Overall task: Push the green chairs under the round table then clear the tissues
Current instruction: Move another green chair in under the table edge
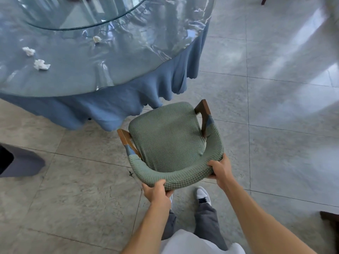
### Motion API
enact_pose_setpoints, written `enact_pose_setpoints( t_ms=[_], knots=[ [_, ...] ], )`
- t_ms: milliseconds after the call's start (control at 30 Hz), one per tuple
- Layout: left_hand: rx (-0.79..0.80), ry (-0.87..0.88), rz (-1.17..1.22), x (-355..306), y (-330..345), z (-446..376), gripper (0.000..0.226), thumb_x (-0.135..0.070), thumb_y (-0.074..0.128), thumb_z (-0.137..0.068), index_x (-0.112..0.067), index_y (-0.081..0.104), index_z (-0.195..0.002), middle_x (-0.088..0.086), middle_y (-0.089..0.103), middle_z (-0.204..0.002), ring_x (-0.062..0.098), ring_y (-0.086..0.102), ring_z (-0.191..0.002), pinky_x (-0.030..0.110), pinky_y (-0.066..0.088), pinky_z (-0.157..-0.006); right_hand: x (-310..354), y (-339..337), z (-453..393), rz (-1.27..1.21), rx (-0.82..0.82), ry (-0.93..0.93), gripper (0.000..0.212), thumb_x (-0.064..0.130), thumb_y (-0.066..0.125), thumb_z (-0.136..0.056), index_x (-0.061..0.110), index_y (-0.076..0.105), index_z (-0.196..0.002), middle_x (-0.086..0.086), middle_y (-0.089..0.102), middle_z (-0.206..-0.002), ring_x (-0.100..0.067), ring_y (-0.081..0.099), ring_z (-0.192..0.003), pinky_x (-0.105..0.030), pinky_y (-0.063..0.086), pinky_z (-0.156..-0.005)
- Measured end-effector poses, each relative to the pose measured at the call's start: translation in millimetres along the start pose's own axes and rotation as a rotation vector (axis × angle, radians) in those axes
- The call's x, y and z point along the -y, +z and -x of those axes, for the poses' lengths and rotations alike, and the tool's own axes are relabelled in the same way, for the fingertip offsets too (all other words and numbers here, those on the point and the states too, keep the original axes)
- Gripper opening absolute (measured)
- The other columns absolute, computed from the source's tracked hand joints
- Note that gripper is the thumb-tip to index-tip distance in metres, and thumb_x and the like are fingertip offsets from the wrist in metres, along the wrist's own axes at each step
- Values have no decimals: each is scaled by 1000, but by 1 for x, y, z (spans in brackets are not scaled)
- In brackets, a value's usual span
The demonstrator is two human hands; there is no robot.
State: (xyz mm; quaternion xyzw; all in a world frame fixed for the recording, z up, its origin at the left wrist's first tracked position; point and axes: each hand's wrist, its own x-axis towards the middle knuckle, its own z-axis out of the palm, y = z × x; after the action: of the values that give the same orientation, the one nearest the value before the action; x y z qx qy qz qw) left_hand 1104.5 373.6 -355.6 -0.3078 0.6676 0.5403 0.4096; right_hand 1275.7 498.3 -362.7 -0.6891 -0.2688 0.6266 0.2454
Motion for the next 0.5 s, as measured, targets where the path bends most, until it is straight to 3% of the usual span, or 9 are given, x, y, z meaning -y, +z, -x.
enact_pose_setpoints(
  t_ms=[100, 333, 500],
  knots=[
    [0, 4, 42, 7, 19, 6, 90, 19, 60, -78, -32, 37, -149, 18, 47, -144, 50, 53, -117, 46, 59, -51, 18, -8, -13, 31, 36, -5, 40, -7, 57, -80, 14, 45, -112, -16, 58, -111, -36, 66, -91, -44, 59, -52],
    [-43, 21, 120, 27, 47, 18, 90, 21, 59, -78, -30, 38, -150, 17, 46, -146, 48, 52, -122, 61, 58, -75, 37, -28, -39, 97, 91, 17, 34, -7, 56, -82, 15, 42, -104, -15, 55, -111, -36, 65, -92, -44, 59, -52],
    [-50, 20, 126, 28, 48, 20, 89, 17, 63, -80, -30, 36, -151, 16, 47, -145, 46, 53, -121, 51, 60, -64, 37, -34, -43, 93, 148, 59, 34, -1, 62, -86, 22, 43, -101, -12, 56, -114, -36, 65, -96, -44, 60, -56]
  ],
)
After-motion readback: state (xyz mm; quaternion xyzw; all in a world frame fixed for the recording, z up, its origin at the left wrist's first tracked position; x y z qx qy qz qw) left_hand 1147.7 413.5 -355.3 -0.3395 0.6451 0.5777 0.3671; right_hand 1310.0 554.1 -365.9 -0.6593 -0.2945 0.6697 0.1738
